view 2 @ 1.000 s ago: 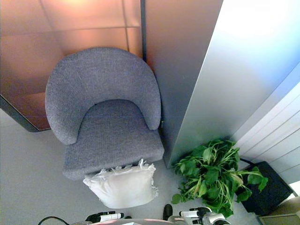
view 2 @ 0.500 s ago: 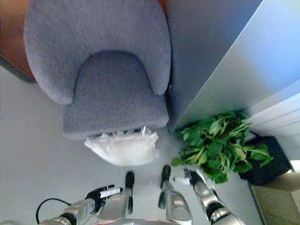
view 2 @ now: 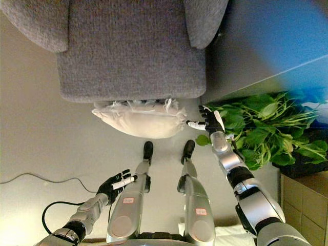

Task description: Pick up the pillow and put it on the sofa.

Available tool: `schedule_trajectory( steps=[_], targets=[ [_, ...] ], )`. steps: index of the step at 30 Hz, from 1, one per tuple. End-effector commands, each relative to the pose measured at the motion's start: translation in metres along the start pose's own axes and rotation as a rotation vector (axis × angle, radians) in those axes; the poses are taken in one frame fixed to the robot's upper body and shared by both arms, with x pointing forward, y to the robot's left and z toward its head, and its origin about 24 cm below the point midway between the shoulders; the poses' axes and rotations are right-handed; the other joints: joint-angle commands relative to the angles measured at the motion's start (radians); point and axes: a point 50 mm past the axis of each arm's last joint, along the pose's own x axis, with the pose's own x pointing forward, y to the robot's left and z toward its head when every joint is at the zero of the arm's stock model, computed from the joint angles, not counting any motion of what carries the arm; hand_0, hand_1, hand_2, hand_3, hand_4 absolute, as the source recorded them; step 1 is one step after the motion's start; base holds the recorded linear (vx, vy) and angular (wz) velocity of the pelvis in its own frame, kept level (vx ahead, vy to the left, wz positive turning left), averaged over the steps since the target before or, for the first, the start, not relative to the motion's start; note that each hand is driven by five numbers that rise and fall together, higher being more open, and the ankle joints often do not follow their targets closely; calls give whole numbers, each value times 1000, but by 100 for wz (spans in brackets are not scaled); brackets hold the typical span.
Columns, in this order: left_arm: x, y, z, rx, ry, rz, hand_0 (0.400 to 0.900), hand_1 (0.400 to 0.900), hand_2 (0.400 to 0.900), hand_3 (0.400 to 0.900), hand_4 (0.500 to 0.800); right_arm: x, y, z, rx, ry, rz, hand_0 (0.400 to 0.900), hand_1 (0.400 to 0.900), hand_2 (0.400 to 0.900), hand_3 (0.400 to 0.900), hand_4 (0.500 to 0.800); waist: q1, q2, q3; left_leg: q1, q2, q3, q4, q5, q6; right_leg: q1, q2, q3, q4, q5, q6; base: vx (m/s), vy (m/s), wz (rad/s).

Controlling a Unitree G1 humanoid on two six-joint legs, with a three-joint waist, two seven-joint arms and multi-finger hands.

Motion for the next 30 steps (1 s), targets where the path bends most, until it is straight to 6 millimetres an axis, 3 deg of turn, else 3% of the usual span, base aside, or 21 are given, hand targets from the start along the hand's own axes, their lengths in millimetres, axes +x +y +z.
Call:
schedule_trajectory(
  steps=[1, 12, 21, 28, 29, 30],
  targets=[
    [-9, -5, -26, 9, 61, -20, 900, 900, 900, 900, 800, 1, -32, 34, -40, -161, -38, 900, 900, 900, 900, 800, 20, 59, 16, -85, -44, 45, -116, 94, 27, -102, 22, 18, 181, -120, 69, -11, 87, 12],
    [-7, -28, -22, -5, -5, -65, 900, 900, 900, 900, 800, 3, -20, 74, -79, -283, 71, 900, 900, 900, 900, 800, 29, 102, 16, -258, -47, 47, -97, 113, 16, -272, 7, 19, 212, -110, 79, -10, 58, 8],
    [-8, -44, -17, -9, -70, -97, 900, 900, 900, 900, 800, -12, 22, 102, -117, -399, 243, 900, 900, 900, 900, 800, 39, 133, 16, -341, -49, 44, -90, 130, 11, -360, 1, 32, 221, -111, 84, -2, 38, 3],
    [-8, -52, -17, -17, -92, -128, 900, 900, 900, 900, 800, -9, 41, 112, -197, -407, 270, 900, 900, 900, 900, 800, 60, 167, 16, -355, -58, 37, -92, 140, 6, -373, -8, 36, 220, -113, 86, -2, 43, 2],
    [-8, -53, -17, -19, -95, -132, 900, 900, 900, 900, 800, -8, 42, 113, -217, -401, 267, 576, 576, 576, 576, 606, 63, 172, 16, -356, -59, 37, -92, 141, 5, -374, -9, 36, 221, -113, 85, -5, 41, 2],
    [-8, -54, -17, -17, -96, -136, 900, 900, 900, 900, 800, -6, 43, 113, -236, -398, 259, 400, 400, 400, 400, 500, 66, 177, 16, -357, -59, 37, -92, 142, 5, -376, -11, 36, 222, -114, 85, -6, 38, 3]
  ],
)
